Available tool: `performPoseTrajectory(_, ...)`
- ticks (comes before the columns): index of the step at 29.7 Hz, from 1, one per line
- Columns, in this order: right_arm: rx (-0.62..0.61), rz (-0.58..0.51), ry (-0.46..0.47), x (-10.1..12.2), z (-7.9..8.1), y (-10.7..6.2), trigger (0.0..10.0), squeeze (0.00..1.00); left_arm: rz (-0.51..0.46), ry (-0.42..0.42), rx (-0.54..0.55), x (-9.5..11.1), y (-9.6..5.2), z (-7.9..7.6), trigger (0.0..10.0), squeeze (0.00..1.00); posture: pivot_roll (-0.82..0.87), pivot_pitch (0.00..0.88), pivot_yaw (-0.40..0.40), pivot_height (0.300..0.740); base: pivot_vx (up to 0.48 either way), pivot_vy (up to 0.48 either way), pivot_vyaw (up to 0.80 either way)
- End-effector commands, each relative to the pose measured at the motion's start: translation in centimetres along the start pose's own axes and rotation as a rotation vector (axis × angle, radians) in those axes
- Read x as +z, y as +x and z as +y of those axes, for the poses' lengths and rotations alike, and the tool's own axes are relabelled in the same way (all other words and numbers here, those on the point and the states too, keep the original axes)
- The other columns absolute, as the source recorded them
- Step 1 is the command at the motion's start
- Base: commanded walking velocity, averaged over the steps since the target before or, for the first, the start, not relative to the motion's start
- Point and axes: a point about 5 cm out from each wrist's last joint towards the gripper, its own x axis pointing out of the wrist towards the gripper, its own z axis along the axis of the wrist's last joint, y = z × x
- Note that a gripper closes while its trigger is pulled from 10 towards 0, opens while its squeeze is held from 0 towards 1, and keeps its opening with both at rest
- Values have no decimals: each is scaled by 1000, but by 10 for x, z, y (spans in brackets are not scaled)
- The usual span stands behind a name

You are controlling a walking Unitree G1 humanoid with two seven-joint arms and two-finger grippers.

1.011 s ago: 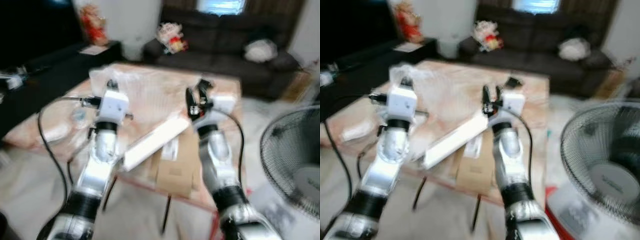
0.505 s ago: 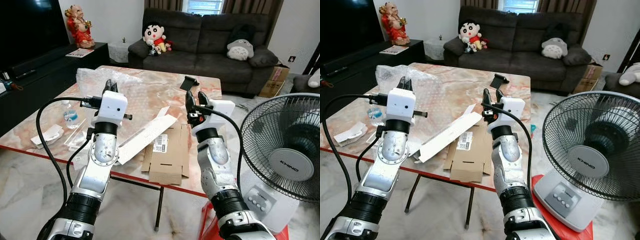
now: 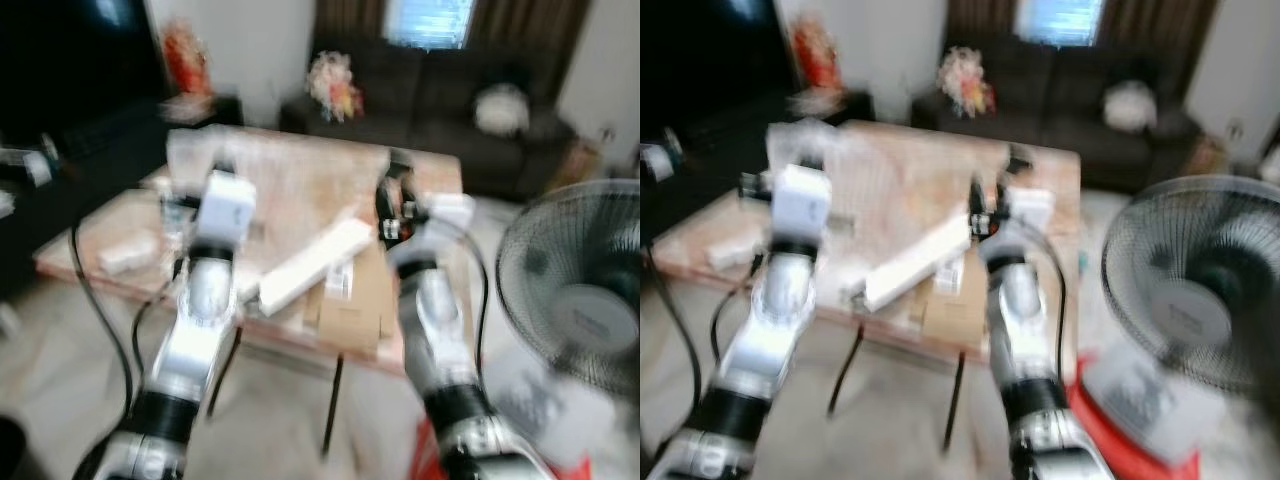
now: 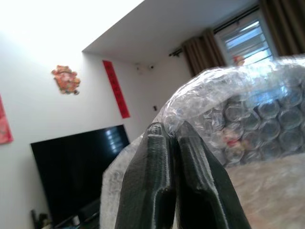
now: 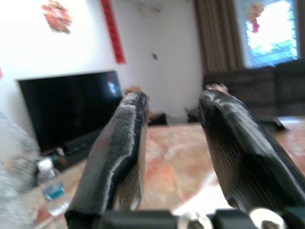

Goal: Picking trash to rubbish bin

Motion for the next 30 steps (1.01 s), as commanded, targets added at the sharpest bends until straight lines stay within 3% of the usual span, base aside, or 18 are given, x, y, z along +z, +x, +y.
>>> performPoseTrajectory(1,-3,-19,7,6,0,3,10000,0,-20,19,-6,5,3,0,10000,0,-19,9,-31,740,0,0,0)
performPoseTrajectory(12,-9,-17,10,6,-2,3,10000,0,-19,21,-3,5,3,2,10000,0,-19,9,-31,740,0,0,0)
performPoseTrajectory(30,-9,-9,17,5,-3,2,10000,0,-15,19,-2,6,2,2,10000,0,-21,21,-35,740,-270,0,0)
